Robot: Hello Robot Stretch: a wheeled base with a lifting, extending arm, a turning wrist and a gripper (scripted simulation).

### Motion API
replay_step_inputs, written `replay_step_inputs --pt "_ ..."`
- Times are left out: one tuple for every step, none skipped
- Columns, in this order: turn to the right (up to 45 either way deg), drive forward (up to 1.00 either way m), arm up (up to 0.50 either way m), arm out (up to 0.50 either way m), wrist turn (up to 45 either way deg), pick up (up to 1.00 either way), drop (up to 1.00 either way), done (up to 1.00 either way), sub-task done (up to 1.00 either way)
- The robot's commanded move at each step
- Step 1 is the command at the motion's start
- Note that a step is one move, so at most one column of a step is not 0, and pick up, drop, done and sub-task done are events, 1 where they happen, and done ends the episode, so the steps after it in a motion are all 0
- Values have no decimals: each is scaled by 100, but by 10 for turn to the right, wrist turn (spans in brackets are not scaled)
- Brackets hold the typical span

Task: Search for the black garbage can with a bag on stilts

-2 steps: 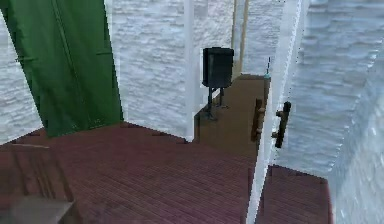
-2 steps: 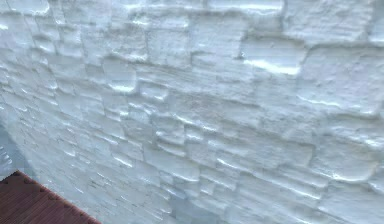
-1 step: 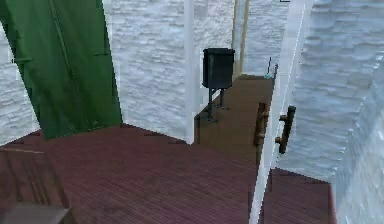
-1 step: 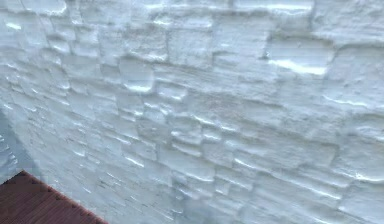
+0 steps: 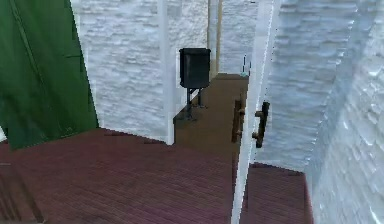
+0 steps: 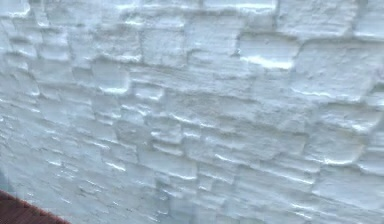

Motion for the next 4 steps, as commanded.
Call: replay_step_inputs --pt "0 95 0 0 0 0 0 0 0" --pt "90 0 0 0 0 0 0 0 0" --pt "0 100 0 0 0 0 0 0 0" --pt "30 0 0 0 0 0 0 0 0"
